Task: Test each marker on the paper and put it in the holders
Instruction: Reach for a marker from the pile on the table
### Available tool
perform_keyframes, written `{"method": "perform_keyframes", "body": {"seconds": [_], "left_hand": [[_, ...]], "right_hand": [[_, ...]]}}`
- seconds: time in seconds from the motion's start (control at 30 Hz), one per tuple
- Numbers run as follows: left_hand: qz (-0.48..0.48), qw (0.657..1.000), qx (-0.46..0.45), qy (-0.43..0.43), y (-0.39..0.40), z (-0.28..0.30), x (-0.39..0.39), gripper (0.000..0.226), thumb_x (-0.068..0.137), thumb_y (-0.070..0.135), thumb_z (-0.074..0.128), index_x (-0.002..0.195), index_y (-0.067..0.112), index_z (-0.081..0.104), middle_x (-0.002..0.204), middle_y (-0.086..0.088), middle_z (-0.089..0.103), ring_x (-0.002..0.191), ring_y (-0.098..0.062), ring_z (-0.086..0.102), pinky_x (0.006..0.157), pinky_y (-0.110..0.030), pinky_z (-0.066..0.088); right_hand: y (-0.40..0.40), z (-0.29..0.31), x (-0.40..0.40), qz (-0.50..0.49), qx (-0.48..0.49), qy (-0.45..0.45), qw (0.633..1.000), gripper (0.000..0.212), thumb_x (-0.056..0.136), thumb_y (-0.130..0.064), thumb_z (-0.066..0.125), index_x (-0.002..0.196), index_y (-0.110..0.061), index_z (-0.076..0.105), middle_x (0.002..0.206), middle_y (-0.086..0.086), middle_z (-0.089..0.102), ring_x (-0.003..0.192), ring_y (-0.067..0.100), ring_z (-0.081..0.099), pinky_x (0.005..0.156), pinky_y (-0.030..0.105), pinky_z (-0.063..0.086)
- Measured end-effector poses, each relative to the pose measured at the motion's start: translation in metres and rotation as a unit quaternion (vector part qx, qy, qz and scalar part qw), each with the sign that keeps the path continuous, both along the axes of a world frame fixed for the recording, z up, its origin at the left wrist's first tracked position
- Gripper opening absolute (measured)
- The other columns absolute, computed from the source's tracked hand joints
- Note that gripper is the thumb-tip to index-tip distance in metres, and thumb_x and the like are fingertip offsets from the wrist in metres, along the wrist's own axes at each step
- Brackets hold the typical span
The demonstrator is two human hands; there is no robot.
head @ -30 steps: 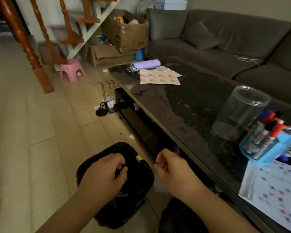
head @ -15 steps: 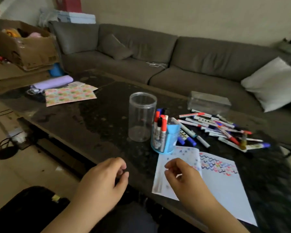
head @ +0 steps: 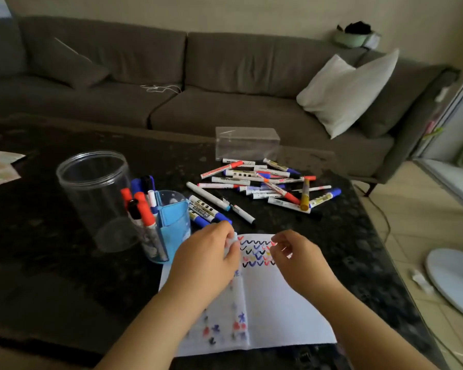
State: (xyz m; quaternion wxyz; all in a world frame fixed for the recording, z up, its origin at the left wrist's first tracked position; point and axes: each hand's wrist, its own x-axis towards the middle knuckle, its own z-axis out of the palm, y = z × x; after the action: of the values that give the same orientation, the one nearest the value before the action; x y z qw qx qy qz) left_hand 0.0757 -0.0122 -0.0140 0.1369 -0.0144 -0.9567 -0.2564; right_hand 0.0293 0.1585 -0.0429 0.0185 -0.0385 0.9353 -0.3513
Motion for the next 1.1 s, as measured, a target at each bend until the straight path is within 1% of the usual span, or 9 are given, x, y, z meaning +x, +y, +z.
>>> {"method": "perform_keyframes", "body": {"seconds": [0.17,0.23,0.3,0.53,0.67,0.77,0.83,0.93,1.1], "left_hand": [[0.003,0.999,-0.006,-0.039,0.003,-0.02,-0.023,0.015,0.094,0.033,0.047,0.106,0.027,0.053,0.1,0.012,0.059,0.088,-0.003,0.053,0.073,-0.018,0.046],[0.016,0.999,0.007,-0.04,0.002,-0.021,-0.028,0.016,0.093,0.033,0.047,0.107,0.027,0.053,0.101,0.011,0.059,0.089,-0.004,0.053,0.075,-0.02,0.048],[0.025,0.999,0.011,-0.039,0.003,-0.021,-0.031,0.016,0.094,0.034,0.047,0.107,0.027,0.052,0.1,0.011,0.058,0.09,-0.005,0.054,0.076,-0.021,0.049],[0.032,0.999,0.003,-0.043,0.004,-0.021,-0.031,0.014,0.093,0.034,0.047,0.105,0.027,0.052,0.098,0.01,0.059,0.088,-0.005,0.055,0.075,-0.023,0.05],[0.037,0.99,0.102,-0.096,0.006,-0.021,-0.029,0.011,0.092,0.031,0.05,0.1,0.029,0.057,0.09,0.014,0.058,0.078,0.0,0.054,0.059,-0.009,0.039],[0.037,0.975,0.177,-0.132,0.012,-0.023,-0.026,0.016,0.095,0.032,0.046,0.103,0.026,0.059,0.092,0.014,0.061,0.075,0.004,0.054,0.057,-0.007,0.038],[0.045,0.95,0.269,-0.154,0.018,-0.025,-0.024,0.022,0.097,0.034,0.041,0.103,0.024,0.059,0.091,0.01,0.065,0.078,0.0,0.059,0.065,-0.015,0.046],[0.079,0.86,0.465,-0.197,0.031,-0.026,-0.019,0.022,0.098,0.033,0.041,0.099,0.021,0.059,0.09,0.005,0.067,0.077,-0.011,0.065,0.071,-0.028,0.05],[0.05,0.783,0.57,-0.242,0.042,-0.027,-0.004,0.021,0.099,0.02,0.042,0.097,0.013,0.062,0.082,-0.001,0.075,0.085,-0.019,0.07,0.082,-0.035,0.053]], "right_hand": [[-0.018,-0.018,-0.051,0.008,0.067,0.002,0.998,0.042,0.094,-0.027,0.055,0.135,-0.021,0.048,0.132,0.0,0.048,0.116,0.017,0.052,0.089,0.026,0.049],[-0.032,-0.022,-0.074,0.025,0.098,0.024,0.995,0.044,0.095,-0.028,0.052,0.138,-0.02,0.045,0.136,0.002,0.045,0.124,0.019,0.045,0.101,0.031,0.043],[-0.046,-0.026,-0.092,0.039,0.114,0.028,0.992,0.042,0.098,-0.03,0.047,0.138,-0.019,0.046,0.137,0.004,0.044,0.127,0.021,0.041,0.104,0.032,0.038],[-0.056,-0.031,-0.109,0.027,0.169,-0.05,0.984,0.03,0.097,-0.027,0.049,0.122,-0.013,0.058,0.119,0.009,0.051,0.1,0.024,0.056,0.083,0.032,0.049],[-0.023,-0.009,-0.081,-0.03,0.059,-0.114,0.991,0.022,0.097,-0.026,0.049,0.114,-0.015,0.058,0.096,0.004,0.058,0.072,0.015,0.056,0.054,0.023,0.044],[0.005,0.006,-0.034,-0.032,-0.029,-0.176,0.983,0.01,0.097,-0.028,0.049,0.098,-0.024,0.058,0.086,0.0,0.062,0.069,0.013,0.054,0.057,0.023,0.046],[0.019,0.008,-0.004,-0.008,-0.087,-0.204,0.975,0.012,0.097,-0.027,0.05,0.09,-0.026,0.06,0.088,0.0,0.065,0.078,0.015,0.058,0.074,0.029,0.052],[0.035,0.004,0.033,0.058,-0.113,-0.256,0.958,0.014,0.096,-0.026,0.051,0.09,-0.026,0.064,0.089,-0.004,0.067,0.078,0.008,0.06,0.08,0.024,0.053],[0.04,-0.008,0.059,0.144,-0.094,-0.329,0.929,0.012,0.094,-0.026,0.053,0.094,-0.025,0.065,0.091,-0.002,0.068,0.081,0.006,0.06,0.092,0.032,0.05]]}}
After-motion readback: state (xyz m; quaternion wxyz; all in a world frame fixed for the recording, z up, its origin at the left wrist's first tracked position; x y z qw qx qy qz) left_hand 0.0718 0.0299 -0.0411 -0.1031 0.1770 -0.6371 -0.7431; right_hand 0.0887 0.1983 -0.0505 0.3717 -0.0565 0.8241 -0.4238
